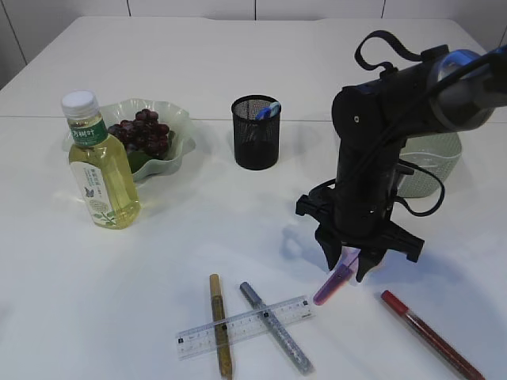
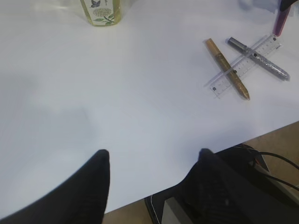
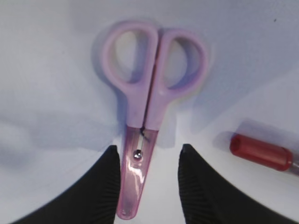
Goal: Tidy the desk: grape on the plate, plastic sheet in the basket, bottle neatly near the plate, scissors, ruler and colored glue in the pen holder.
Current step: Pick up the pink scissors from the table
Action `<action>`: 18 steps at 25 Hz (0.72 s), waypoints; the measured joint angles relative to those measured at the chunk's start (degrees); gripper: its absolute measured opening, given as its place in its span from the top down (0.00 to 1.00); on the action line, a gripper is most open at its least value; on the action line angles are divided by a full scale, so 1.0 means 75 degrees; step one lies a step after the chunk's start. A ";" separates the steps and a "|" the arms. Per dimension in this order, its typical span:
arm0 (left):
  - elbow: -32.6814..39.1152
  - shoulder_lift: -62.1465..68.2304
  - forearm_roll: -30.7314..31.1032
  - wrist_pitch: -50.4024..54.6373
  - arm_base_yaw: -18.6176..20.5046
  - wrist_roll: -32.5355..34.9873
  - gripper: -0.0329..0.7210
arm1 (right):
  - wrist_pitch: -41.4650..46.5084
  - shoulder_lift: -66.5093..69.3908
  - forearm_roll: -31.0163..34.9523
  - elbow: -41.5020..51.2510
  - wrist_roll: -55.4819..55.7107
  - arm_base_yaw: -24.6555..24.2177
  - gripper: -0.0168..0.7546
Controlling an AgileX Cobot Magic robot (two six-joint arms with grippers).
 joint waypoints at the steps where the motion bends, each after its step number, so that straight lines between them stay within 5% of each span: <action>1: 0.0000 0.0000 0.0002 0.0000 0.0000 0.0000 0.38 | 0.0000 0.0000 -0.0030 0.0000 0.0000 0.0000 0.55; 18: 0.0000 0.0000 0.0032 0.0000 0.0000 0.0000 0.38 | 0.0032 0.0201 -0.0049 -0.0092 0.0000 0.0000 0.55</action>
